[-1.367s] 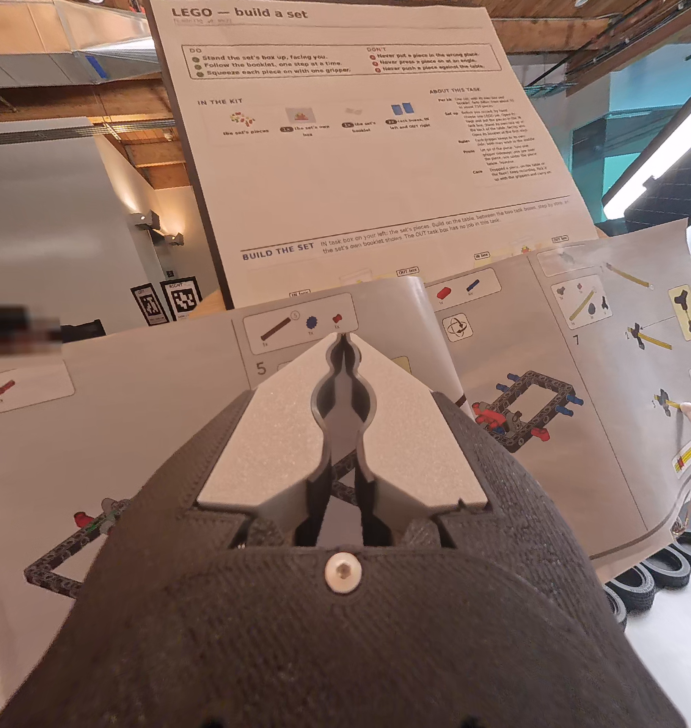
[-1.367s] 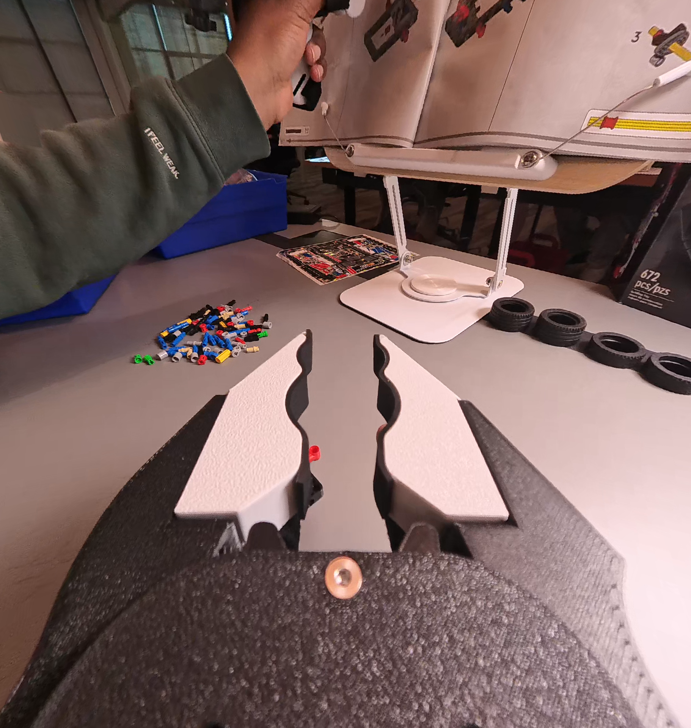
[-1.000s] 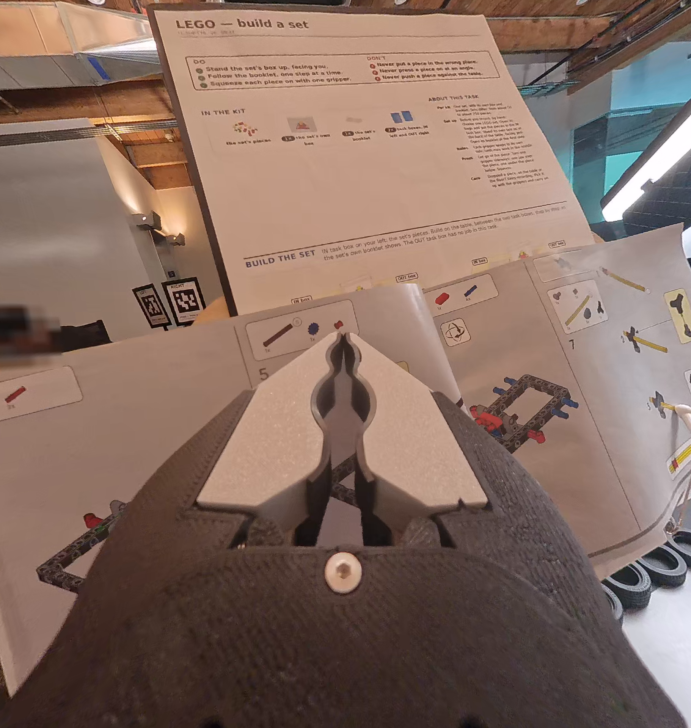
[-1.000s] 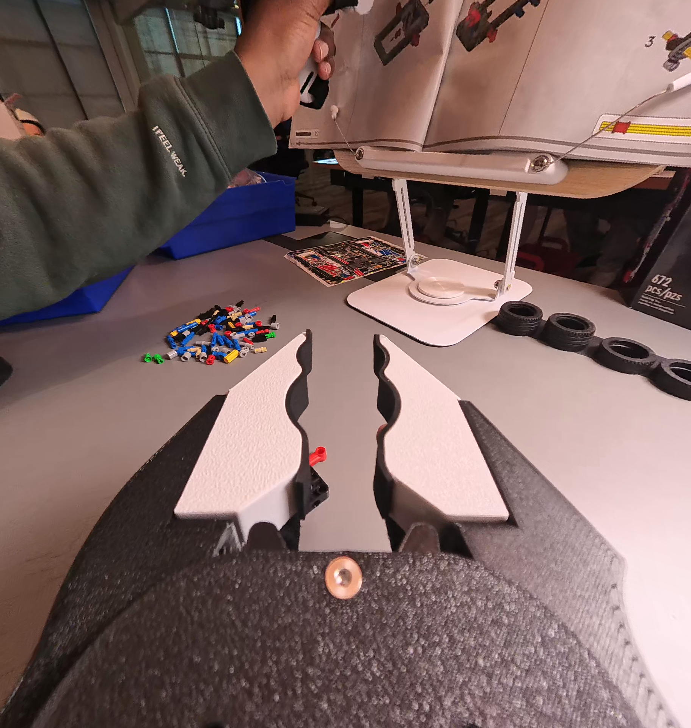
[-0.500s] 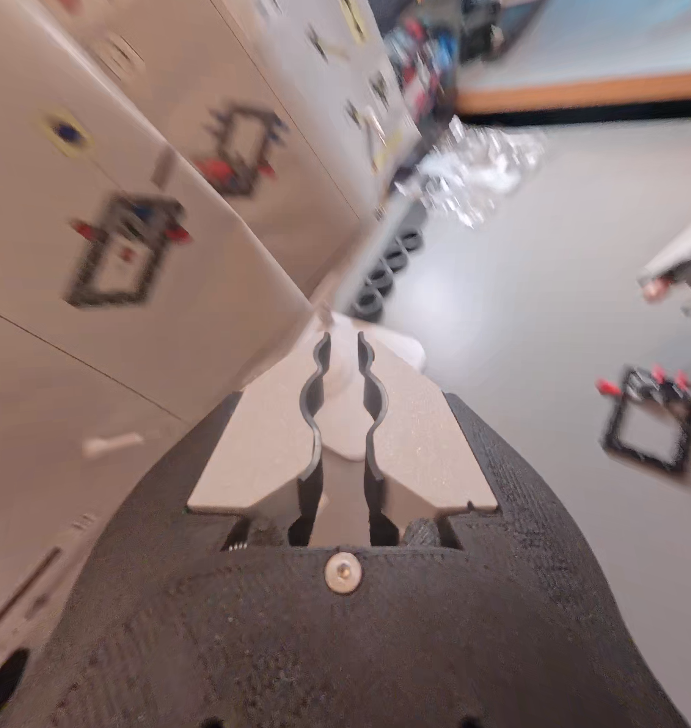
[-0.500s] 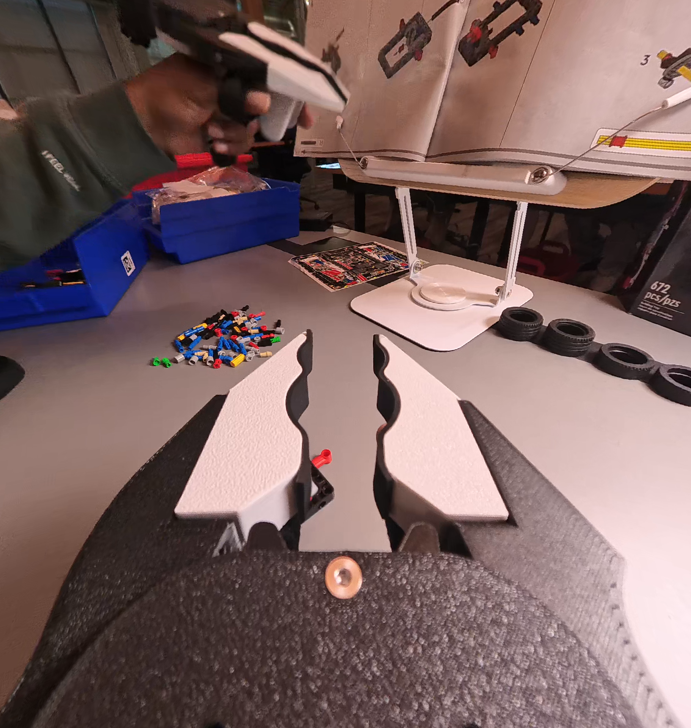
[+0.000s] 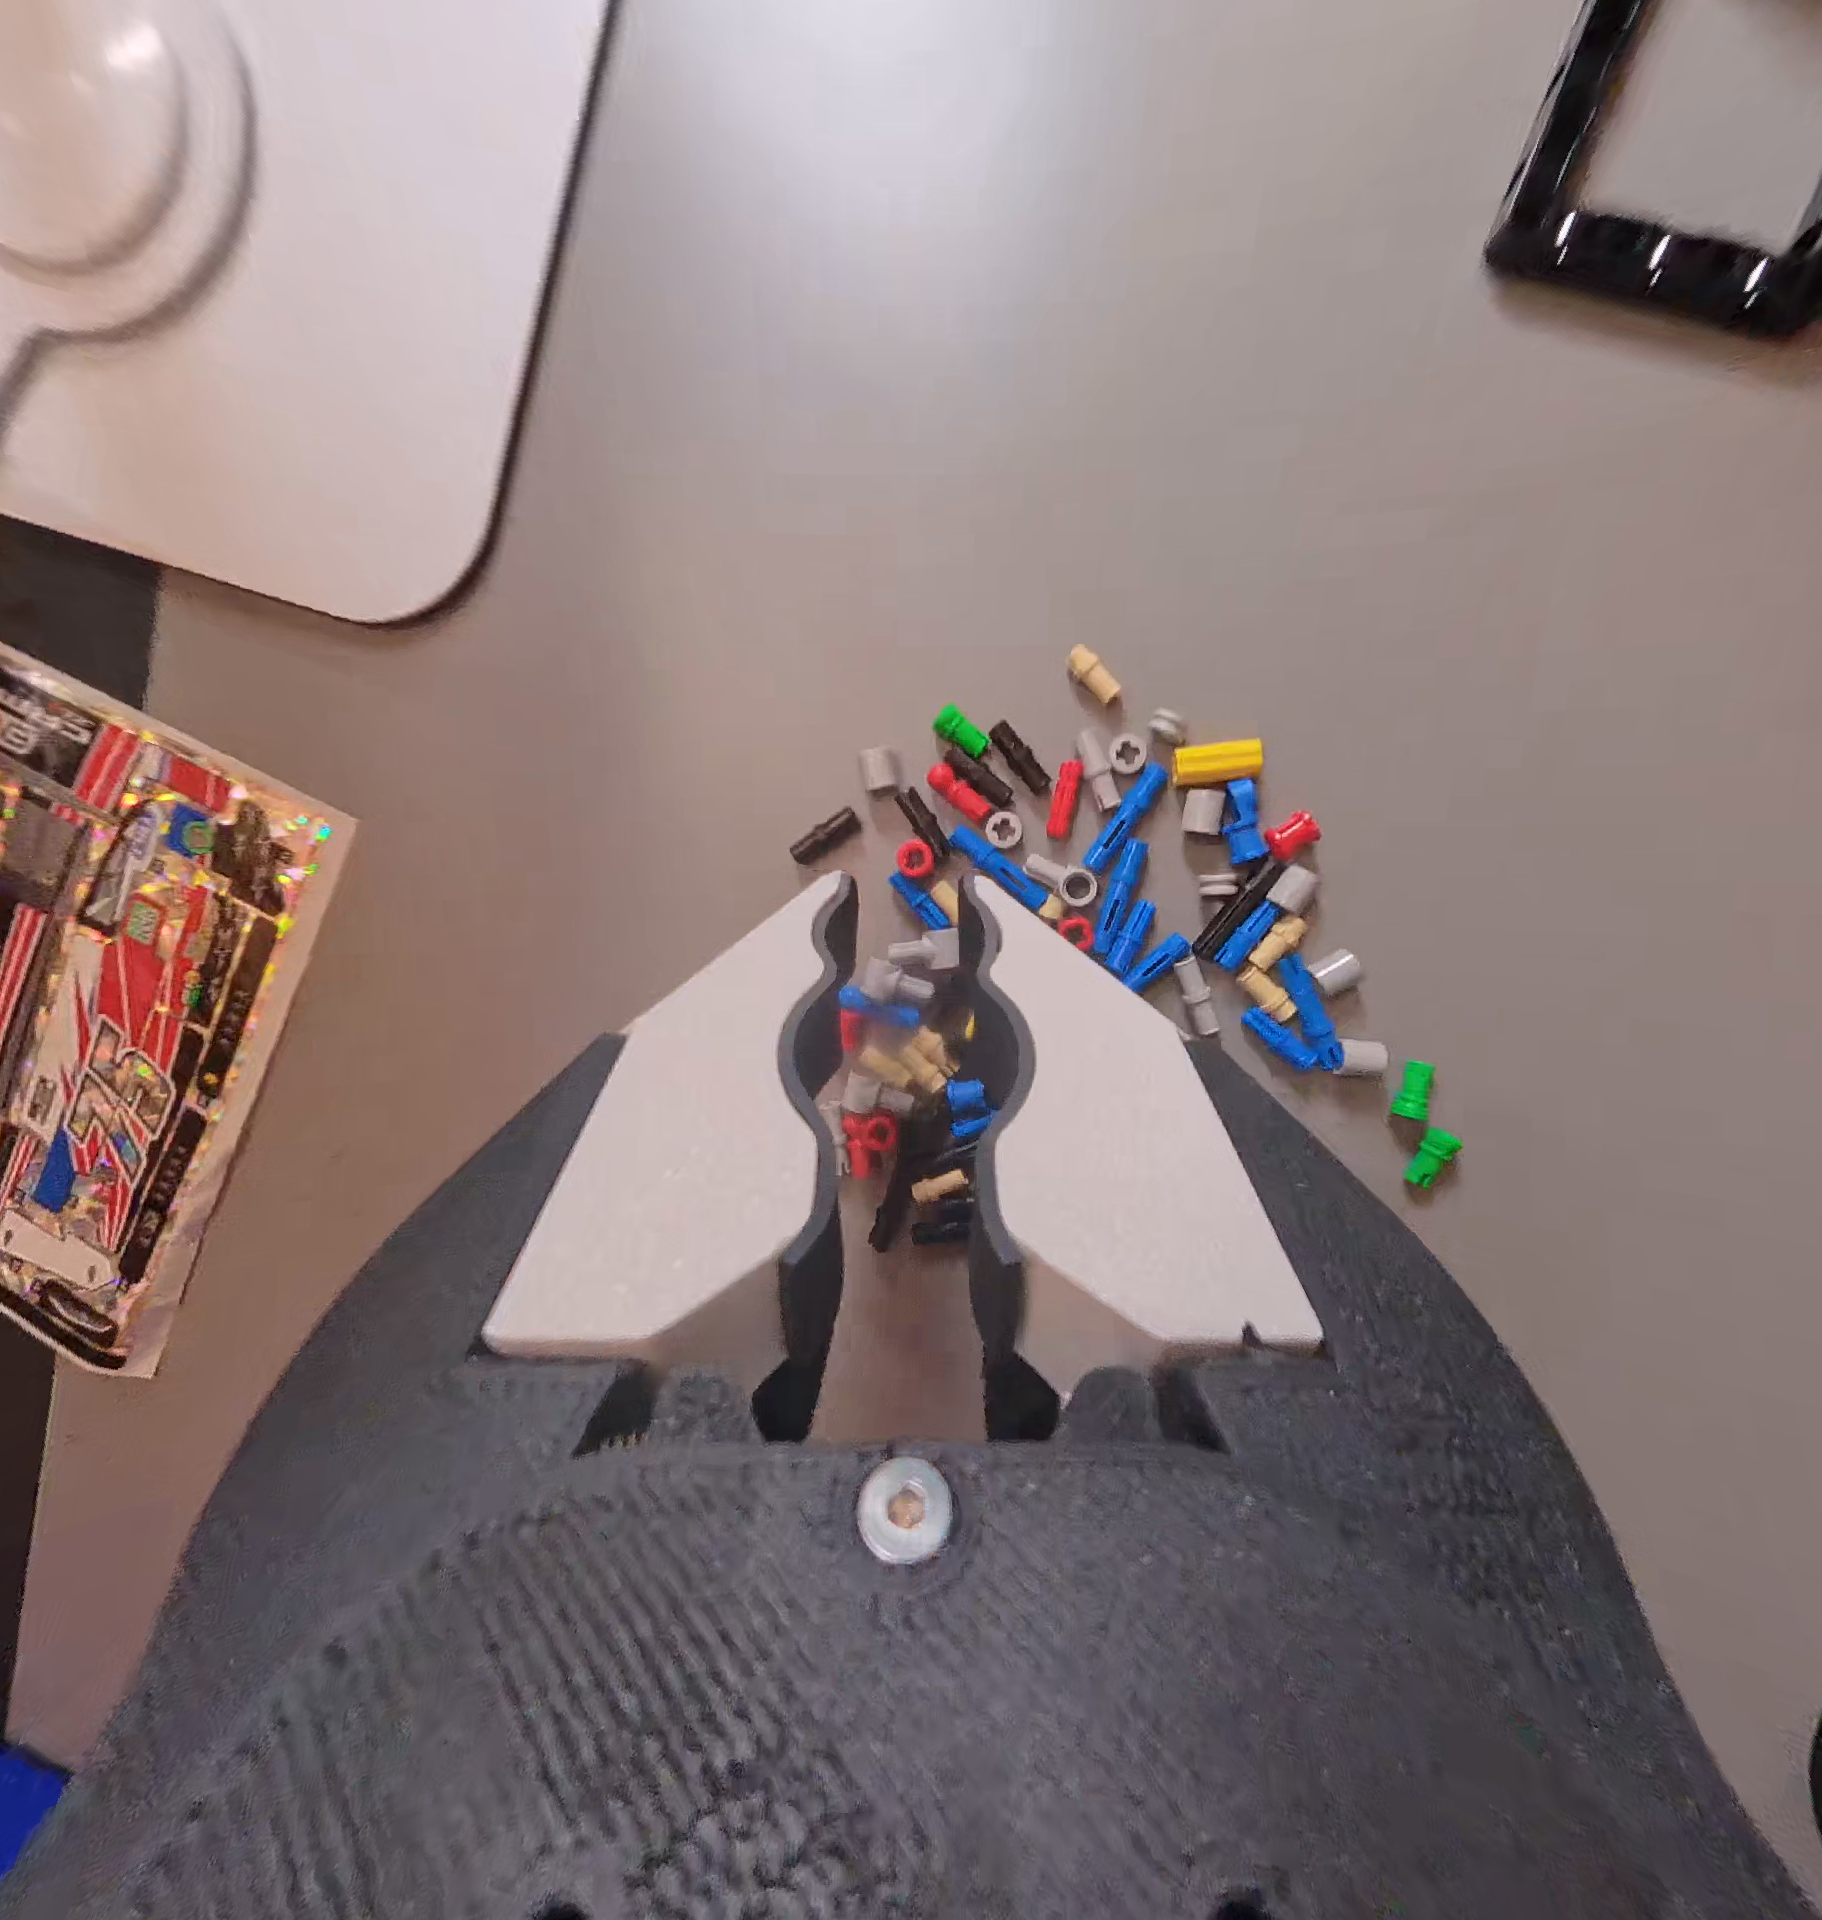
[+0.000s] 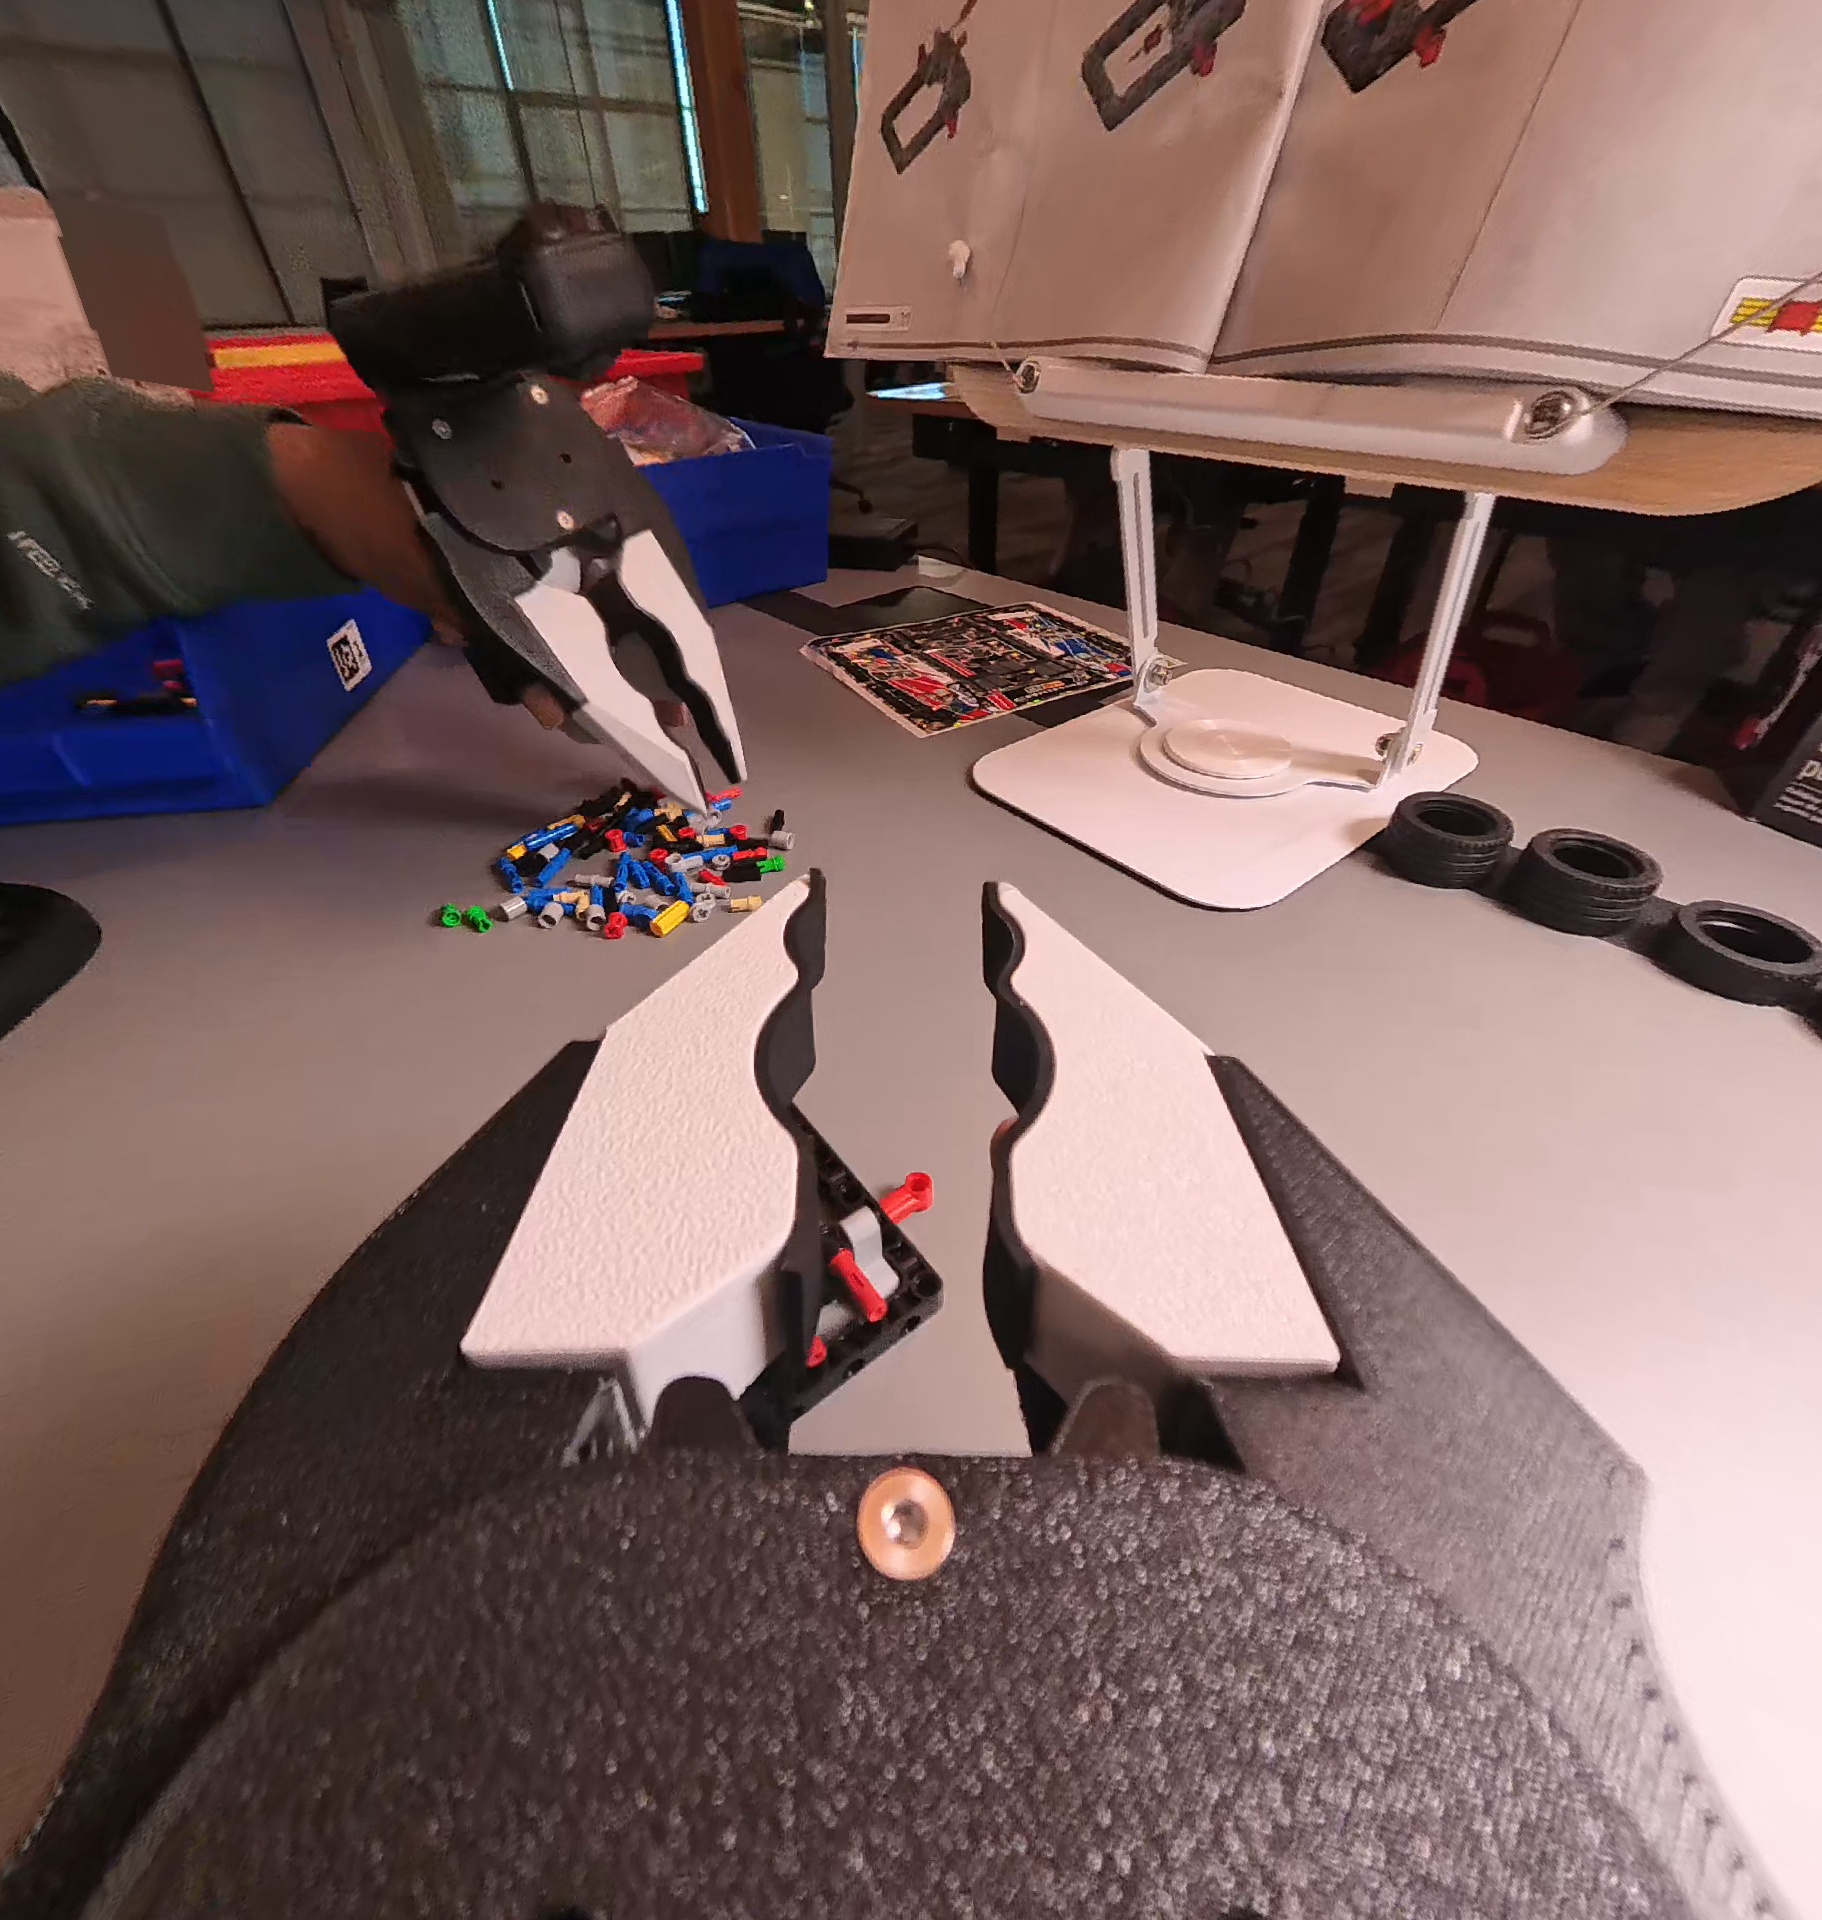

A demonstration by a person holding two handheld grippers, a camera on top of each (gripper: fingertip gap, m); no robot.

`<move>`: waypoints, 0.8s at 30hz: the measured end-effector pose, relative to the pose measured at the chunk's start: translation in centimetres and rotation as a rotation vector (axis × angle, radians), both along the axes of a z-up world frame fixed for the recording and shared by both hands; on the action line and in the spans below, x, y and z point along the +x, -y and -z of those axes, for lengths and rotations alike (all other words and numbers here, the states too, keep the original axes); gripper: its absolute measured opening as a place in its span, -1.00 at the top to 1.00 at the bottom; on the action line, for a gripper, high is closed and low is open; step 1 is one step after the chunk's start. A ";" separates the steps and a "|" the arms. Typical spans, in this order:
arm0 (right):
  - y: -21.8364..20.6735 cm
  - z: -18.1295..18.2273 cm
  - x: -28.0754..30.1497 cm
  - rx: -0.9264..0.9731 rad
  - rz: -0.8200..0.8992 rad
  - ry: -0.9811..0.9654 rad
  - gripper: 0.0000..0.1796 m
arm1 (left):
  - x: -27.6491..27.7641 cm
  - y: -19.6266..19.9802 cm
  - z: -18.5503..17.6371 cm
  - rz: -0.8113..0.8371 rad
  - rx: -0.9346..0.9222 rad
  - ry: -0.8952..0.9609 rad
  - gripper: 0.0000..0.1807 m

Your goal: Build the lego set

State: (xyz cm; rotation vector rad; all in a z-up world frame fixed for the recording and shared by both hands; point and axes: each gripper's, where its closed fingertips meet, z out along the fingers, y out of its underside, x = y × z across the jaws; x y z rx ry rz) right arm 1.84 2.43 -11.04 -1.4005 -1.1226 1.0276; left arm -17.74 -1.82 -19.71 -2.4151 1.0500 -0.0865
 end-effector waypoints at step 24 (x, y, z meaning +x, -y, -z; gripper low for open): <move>-0.4 0.9 0.0 -0.001 0.004 0.030 0.69 | 0.4 -0.8 1.4 0.079 -0.040 -0.090 0.94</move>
